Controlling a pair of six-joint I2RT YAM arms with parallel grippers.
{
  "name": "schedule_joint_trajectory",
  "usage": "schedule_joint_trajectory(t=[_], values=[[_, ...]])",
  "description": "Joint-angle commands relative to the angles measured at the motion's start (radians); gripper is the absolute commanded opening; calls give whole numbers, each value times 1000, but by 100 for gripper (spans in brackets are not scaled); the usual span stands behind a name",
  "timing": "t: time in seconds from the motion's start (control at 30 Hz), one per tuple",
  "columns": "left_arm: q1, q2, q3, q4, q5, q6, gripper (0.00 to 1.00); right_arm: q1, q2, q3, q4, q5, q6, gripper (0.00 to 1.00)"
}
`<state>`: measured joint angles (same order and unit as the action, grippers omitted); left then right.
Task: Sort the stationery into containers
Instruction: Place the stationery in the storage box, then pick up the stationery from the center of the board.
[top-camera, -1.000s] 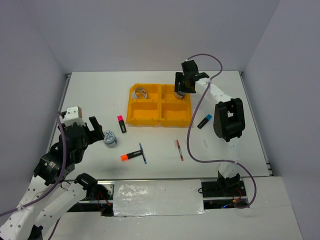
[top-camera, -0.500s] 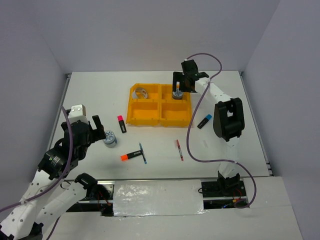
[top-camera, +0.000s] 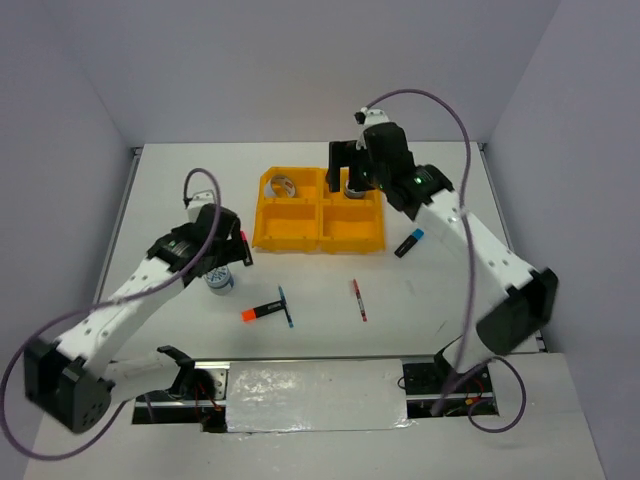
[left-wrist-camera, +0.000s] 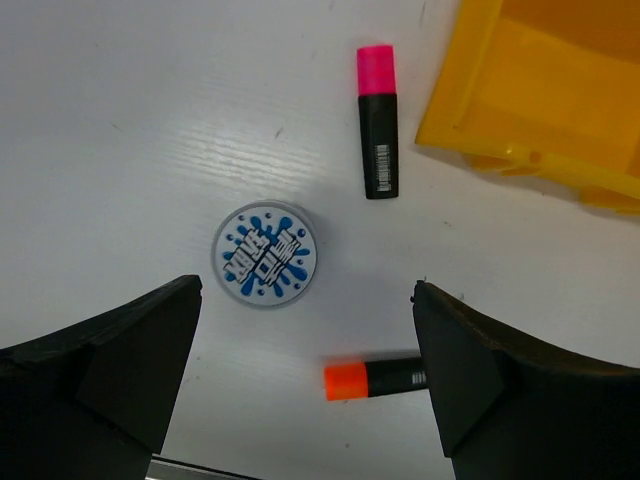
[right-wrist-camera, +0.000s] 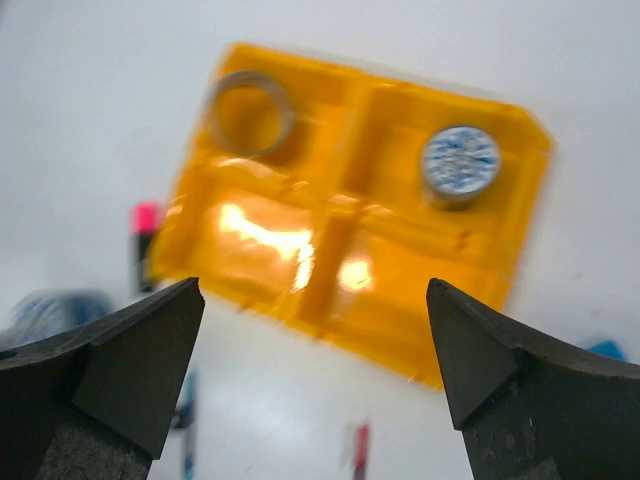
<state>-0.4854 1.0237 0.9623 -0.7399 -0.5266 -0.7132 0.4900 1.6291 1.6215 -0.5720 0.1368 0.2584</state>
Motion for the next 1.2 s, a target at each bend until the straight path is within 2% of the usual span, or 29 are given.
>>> schedule_joint_trajectory(t=[0.0,0.07,0.17,0.33,0.6,0.7,0.77,0.83,0.87,0.97,1.03,1.17], values=[[37,176,19,71,63,-83,99,79,-216,-159,18,-72,-10,100],[56,243,21,69,7,-129,99,107,-262,-259,35,-129,-7,100],[120,271,-28,115,48,-115,99,139,-351,-384,50,-129,5,100],[165,216,-83,140,51,-103,99,148,-451,-543,121,-183,13,100],[169,210,-201,258,160,-95,99,156,-469,-588,147,-190,21,100],[169,196,-232,261,146,-104,94,157,-483,-589,133,-183,16,100],[169,187,-249,263,140,-112,85,157,-502,-592,133,-178,18,100],[169,179,-258,264,142,-114,69,157,-515,-597,130,-174,19,100],[169,177,-258,260,139,-121,46,159,-529,-600,129,-169,22,100],[169,150,-237,218,119,-130,10,157,-555,-606,124,-160,21,100],[169,115,-199,186,106,-131,0,159,-566,-612,116,-146,21,100],[125,36,-85,139,97,-85,0,156,-635,-637,123,-108,25,100]])
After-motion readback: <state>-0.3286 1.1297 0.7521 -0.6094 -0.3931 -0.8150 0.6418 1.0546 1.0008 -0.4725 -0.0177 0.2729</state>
